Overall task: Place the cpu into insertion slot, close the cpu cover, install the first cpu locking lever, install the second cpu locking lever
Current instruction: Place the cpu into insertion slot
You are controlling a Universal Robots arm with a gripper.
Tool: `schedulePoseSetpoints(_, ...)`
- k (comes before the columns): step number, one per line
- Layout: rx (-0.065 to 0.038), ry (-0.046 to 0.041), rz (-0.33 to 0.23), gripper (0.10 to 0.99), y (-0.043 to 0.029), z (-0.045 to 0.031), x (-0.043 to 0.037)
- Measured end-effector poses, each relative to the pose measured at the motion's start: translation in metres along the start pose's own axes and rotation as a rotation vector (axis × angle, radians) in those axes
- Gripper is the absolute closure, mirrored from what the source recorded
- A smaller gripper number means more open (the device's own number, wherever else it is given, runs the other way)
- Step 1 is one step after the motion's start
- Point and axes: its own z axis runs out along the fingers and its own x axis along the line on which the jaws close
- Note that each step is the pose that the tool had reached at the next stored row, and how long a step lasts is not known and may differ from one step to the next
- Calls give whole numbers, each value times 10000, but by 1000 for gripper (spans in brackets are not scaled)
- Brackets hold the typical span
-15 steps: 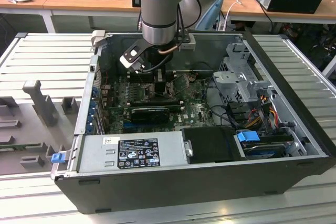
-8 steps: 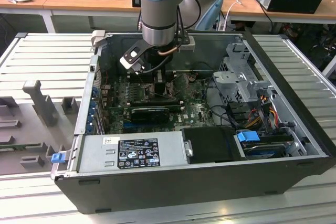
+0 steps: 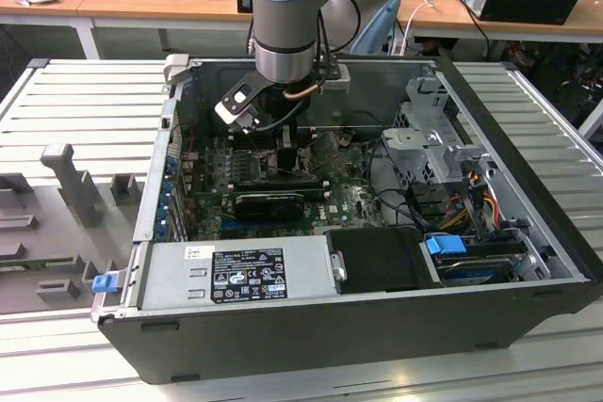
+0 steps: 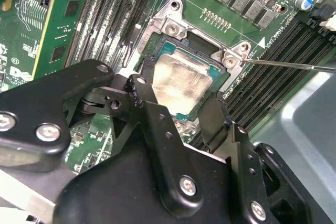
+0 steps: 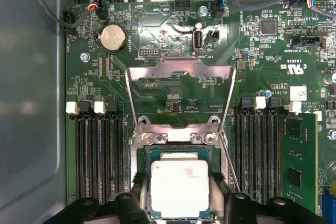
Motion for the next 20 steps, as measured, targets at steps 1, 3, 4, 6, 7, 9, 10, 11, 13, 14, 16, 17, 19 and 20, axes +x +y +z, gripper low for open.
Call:
schedulePoseSetpoints(1,0,1,0,486,0,0,0)
schedulePoseSetpoints(3,-1,2,0,486,0,-8,0)
schedulePoseSetpoints(4,-1,3,0,486,1,-29,1)
schedulePoseSetpoints(6,0,2,0,486,2,-61,1)
schedulePoseSetpoints(7,0,1,1,486,2,-78,2)
schedulePoseSetpoints(9,0,2,0,565,3,-102,3)
schedulePoseSetpoints(10,0,2,0,690,4,-107,3)
schedulePoseSetpoints(11,0,2,0,749,4,-112,3)
schedulePoseSetpoints(13,0,2,0,871,4,-121,3)
schedulePoseSetpoints(14,0,2,0,871,4,-124,3)
schedulePoseSetpoints(16,0,1,0,929,4,-132,3)
schedulePoseSetpoints(17,0,1,0,980,4,-136,3)
schedulePoseSetpoints(19,0,-1,0,980,5,-152,4)
schedulePoseSetpoints(20,0,-1,0,980,6,-174,4)
